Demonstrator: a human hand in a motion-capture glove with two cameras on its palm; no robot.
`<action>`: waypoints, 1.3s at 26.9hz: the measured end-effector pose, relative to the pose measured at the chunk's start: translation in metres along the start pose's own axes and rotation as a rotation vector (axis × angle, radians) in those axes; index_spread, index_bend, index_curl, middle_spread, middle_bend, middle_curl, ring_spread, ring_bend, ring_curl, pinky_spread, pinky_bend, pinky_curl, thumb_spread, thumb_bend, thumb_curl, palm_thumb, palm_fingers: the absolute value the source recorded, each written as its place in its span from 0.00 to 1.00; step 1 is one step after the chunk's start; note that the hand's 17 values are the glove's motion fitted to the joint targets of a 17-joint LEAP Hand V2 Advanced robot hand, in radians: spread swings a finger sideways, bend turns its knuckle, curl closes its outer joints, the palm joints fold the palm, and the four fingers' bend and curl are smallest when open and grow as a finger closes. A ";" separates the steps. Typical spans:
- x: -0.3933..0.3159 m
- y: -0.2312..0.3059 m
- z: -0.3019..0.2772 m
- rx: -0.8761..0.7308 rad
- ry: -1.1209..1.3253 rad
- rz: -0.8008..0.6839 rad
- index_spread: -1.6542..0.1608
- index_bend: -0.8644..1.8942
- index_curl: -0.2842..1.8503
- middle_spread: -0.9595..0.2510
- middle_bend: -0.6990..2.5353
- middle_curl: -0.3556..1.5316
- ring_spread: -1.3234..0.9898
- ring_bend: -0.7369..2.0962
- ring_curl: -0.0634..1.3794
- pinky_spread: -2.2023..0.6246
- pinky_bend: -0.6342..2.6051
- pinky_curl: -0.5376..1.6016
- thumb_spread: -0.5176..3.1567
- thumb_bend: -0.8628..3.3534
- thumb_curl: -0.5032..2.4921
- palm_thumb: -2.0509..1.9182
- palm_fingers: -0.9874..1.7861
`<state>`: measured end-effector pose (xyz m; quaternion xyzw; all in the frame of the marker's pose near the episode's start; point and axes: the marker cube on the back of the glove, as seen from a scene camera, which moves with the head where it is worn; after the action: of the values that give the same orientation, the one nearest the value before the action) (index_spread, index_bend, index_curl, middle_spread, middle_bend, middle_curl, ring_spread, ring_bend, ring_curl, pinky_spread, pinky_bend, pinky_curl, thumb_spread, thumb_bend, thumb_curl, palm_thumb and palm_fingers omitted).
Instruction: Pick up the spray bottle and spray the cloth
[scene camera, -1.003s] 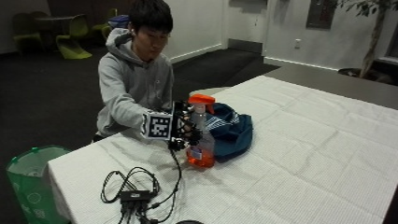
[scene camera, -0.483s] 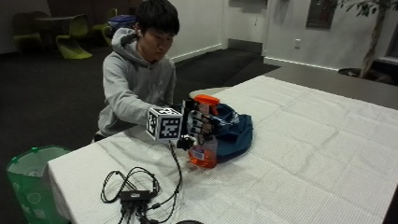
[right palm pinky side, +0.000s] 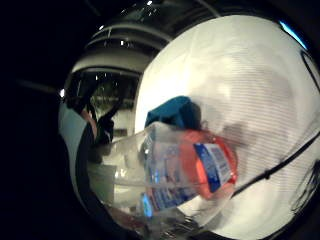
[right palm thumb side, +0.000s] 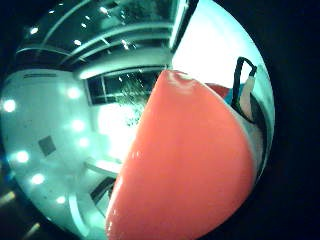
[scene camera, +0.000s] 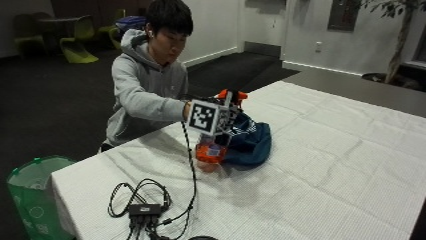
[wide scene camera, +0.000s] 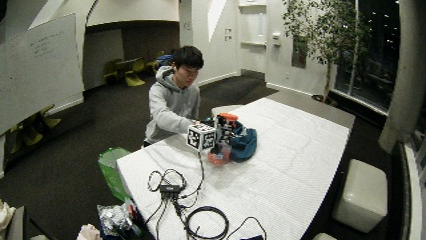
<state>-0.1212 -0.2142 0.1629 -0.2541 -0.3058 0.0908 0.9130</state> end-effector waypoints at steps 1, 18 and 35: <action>-0.008 -0.001 0.003 -0.054 0.057 -0.002 0.80 0.44 0.31 0.71 0.40 0.43 0.50 0.50 0.32 0.71 0.32 0.41 0.31 0.21 0.33 0.75 0.87; -0.105 0.037 0.095 -0.668 0.930 0.217 0.80 0.48 0.36 0.68 0.40 0.45 0.48 0.51 0.35 0.69 0.32 0.43 0.26 0.20 0.37 0.76 0.86; -0.108 0.039 0.140 -0.789 1.152 0.281 0.81 0.47 0.38 0.68 0.40 0.45 0.49 0.51 0.35 0.69 0.33 0.43 0.24 0.20 0.40 0.76 0.86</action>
<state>-0.2928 -0.1585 0.1829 -0.6102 0.2508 -0.0584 0.7493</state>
